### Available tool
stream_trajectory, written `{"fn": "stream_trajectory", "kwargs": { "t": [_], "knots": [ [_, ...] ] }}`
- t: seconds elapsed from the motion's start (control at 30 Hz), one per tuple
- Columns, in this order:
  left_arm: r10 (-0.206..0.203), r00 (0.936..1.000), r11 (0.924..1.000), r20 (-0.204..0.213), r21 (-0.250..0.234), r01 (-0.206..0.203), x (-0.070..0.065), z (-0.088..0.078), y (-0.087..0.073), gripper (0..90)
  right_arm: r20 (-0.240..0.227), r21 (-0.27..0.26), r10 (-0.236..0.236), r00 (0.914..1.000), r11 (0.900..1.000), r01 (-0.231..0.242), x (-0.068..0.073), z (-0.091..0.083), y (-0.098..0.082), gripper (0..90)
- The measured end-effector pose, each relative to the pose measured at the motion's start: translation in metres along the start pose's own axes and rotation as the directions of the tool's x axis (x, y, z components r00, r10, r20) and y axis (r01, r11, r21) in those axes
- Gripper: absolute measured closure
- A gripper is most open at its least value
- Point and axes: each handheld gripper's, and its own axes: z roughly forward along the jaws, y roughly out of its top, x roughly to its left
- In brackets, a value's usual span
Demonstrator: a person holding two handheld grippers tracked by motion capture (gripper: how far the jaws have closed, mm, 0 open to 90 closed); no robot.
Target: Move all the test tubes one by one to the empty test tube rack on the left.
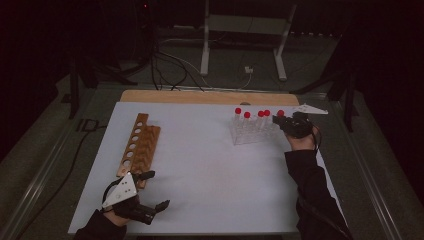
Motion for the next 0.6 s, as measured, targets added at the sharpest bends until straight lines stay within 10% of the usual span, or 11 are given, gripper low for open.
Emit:
{"fn": "stream_trajectory", "kwargs": {
  "t": [0.6],
  "knots": [
    [-0.006,0.9992,0.9999,0.039,-0.009,0.007,-0.006,0.008,0.022,0.3,-0.092,-0.007,-0.110,0.9896,0.994,0.110,0.033,-0.039,0.038,75.1]
  ]
}}
